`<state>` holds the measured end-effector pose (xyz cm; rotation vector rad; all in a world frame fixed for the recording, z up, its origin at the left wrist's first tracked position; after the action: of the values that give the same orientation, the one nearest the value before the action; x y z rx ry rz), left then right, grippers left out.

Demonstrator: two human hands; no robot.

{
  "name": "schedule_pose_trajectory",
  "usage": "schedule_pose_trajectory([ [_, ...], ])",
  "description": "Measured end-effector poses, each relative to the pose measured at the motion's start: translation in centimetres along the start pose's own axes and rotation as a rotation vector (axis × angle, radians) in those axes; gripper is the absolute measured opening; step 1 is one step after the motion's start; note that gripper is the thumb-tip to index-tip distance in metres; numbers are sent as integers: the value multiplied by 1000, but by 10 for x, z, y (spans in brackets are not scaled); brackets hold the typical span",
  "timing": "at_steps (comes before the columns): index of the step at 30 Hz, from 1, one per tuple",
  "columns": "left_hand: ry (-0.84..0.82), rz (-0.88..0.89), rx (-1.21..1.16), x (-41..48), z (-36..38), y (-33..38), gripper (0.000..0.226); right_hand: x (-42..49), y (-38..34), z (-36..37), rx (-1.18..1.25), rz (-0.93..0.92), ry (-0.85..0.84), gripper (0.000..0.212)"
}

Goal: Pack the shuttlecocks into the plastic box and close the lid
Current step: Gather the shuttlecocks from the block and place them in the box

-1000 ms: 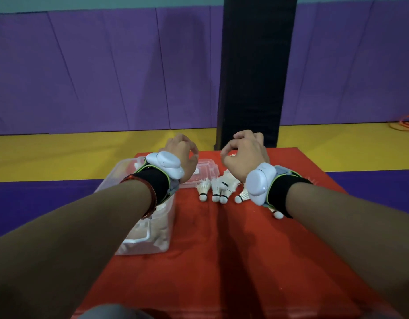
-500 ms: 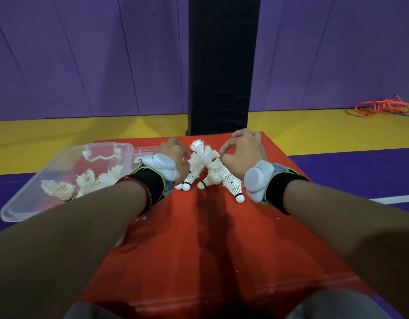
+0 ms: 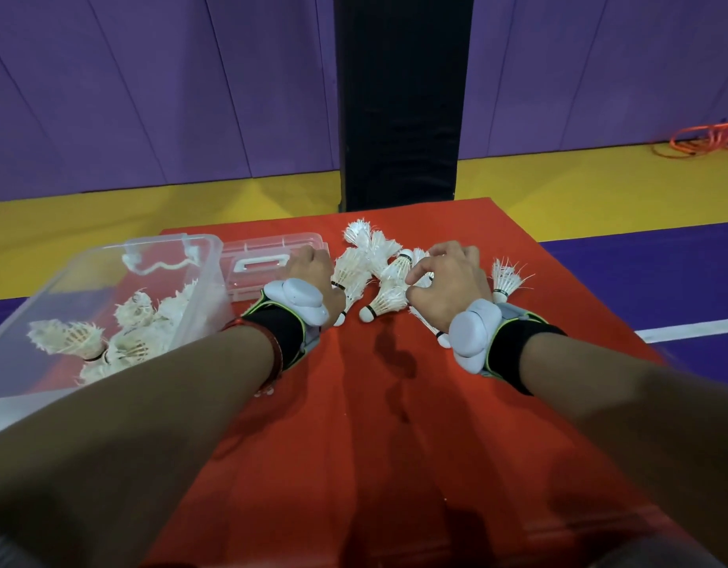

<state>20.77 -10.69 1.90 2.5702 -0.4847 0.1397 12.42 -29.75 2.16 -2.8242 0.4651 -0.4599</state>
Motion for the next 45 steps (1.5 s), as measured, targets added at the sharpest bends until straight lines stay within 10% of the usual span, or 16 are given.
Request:
schedule_pose_trajectory([
  [22,106,31,-47,4,41,-43,67,15,-37,70,-220,-125,14,68],
  [45,-12,67,-137,-38,44,-46,67,-16,-58,57,-144,-116,18,53],
])
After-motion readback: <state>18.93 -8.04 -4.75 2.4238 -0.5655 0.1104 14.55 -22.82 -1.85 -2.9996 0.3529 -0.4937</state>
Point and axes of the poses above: each hand's wrist, its own x-axis towards the middle knuckle, its own z-axis out of the palm, y = z × x, the point moved 9 cm from there along x, towards the middle knuckle, and after that the axes turned 13 degrees about -x, right-handed, at the moved point
